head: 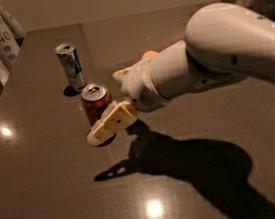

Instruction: Move coke can near orange

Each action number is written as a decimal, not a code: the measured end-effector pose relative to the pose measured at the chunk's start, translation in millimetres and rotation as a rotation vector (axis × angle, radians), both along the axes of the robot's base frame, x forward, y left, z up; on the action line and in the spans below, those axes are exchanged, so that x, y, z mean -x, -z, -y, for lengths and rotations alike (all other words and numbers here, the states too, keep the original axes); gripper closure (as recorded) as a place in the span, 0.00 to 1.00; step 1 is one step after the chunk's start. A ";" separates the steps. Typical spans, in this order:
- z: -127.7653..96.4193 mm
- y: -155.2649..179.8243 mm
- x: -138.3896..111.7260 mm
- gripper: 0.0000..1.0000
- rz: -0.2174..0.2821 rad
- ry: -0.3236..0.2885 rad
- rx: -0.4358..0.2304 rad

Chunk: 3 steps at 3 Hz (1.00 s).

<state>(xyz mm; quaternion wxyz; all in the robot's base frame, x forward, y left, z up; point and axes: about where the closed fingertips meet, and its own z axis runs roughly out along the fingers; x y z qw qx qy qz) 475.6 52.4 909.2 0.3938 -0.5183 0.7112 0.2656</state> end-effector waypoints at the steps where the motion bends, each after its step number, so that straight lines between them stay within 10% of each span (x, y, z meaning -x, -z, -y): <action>1: -13.7 1.6 -2.1 0.00 -0.003 -0.009 -0.022; 3: -29.8 -0.2 -8.5 0.50 -0.026 0.009 -0.055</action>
Offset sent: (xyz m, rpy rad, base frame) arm 0.0114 0.0353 -0.0057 0.0665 0.0362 -0.0002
